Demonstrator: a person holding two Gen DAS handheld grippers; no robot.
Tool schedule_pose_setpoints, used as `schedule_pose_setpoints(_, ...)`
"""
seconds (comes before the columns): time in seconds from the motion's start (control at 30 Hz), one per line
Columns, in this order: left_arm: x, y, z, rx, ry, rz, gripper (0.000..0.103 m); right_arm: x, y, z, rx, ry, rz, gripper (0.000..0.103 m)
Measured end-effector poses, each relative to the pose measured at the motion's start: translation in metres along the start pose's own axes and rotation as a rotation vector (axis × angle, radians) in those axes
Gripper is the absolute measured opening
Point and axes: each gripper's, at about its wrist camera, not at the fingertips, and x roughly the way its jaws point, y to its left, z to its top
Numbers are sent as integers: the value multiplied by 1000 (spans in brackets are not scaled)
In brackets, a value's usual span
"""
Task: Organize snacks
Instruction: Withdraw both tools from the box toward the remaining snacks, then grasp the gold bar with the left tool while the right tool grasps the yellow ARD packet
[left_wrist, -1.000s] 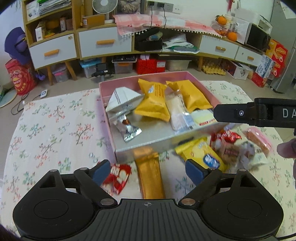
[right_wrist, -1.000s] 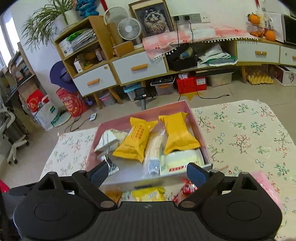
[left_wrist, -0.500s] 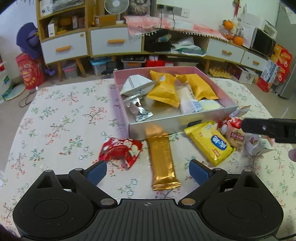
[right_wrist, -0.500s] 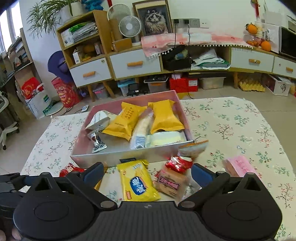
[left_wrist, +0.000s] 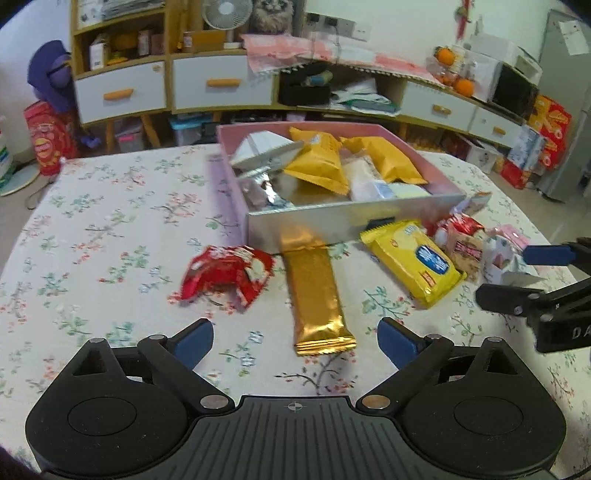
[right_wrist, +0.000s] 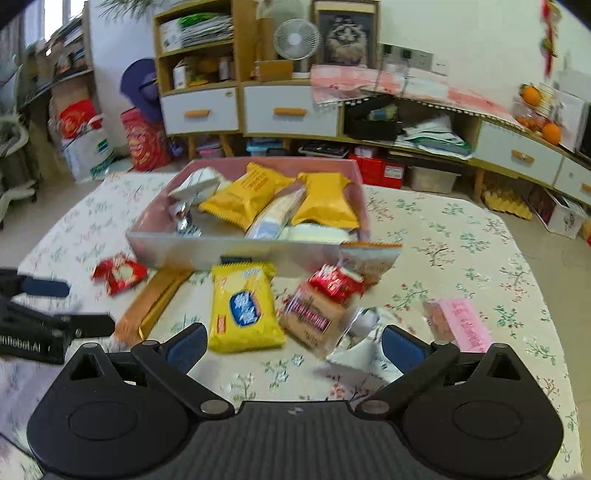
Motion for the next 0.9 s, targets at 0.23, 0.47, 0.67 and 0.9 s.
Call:
schedule_pose_setpoints(0.23, 12, -4, -2, 28, -24, -53, 96, 8, 6, -8, -70, -11, 59, 79)
schedule_pose_setpoints(0.47, 28, -11, 1, 25, -1, -76, 78, 11, 7, -7, -100, -49, 96, 79)
schedule_pose_setpoints(0.67, 33, -17, 5, 42, -6, -59, 50, 9, 8, -6, -120, -70, 150, 75)
schedule_pose_setpoints(0.9, 31, -13, 7, 35, 7, -44, 28, 15, 12, -5, -143, -52, 162, 60)
